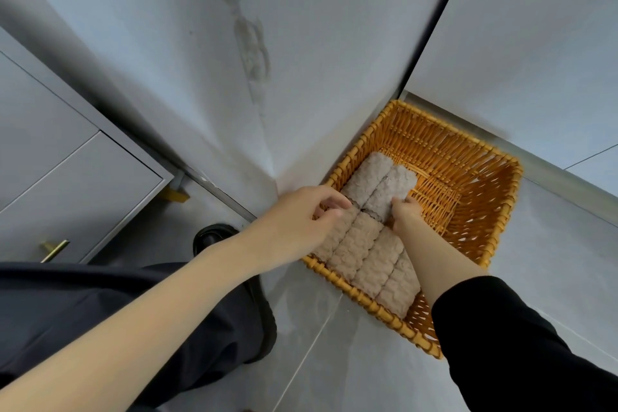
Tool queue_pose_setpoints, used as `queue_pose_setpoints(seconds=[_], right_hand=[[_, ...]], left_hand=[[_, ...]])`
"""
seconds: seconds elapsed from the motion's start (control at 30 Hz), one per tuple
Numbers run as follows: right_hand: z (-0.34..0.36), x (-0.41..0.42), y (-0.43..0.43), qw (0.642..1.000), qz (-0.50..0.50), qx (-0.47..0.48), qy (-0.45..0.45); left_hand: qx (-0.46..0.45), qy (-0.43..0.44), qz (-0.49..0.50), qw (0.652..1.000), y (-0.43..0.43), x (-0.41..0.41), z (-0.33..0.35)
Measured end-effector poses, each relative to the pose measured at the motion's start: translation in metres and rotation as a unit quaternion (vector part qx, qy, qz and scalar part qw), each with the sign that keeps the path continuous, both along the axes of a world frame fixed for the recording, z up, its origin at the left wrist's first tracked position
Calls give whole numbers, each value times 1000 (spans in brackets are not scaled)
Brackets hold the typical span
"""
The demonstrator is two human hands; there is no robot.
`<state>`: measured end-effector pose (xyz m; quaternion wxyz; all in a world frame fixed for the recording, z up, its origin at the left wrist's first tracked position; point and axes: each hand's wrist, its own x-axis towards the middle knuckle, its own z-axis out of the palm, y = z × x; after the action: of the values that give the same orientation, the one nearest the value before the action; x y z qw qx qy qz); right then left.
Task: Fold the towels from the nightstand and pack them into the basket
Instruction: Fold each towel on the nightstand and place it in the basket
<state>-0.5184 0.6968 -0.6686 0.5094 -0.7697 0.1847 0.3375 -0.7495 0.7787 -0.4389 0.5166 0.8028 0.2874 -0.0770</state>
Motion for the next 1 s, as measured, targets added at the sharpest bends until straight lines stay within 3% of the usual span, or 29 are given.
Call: queue_pose_setpoints(seconds=[0.2,0.3,0.4,0.53,0.87,1.0], right_hand=[[2,4,2,999,34,-13,2],[5,2,-3,989,115,-64,-62],[9,0,-9,923,251,-171,-234],[11,-7,-9,843,365,-174,-354],[7,0,-8,786,508,-274,-224],[22,1,-7,783,515,-283,-205]], left_hand=[[0,2,4,1000,1,1,2],[-2,-1,1,1000,-1,2,1],[0,-5,2,1000,-2,3,2],[3,-11,9,1000,-2,4,3],[9,-22,-2,1000,0,2,-2],[7,-28,-1,1000,-2,0,-2]])
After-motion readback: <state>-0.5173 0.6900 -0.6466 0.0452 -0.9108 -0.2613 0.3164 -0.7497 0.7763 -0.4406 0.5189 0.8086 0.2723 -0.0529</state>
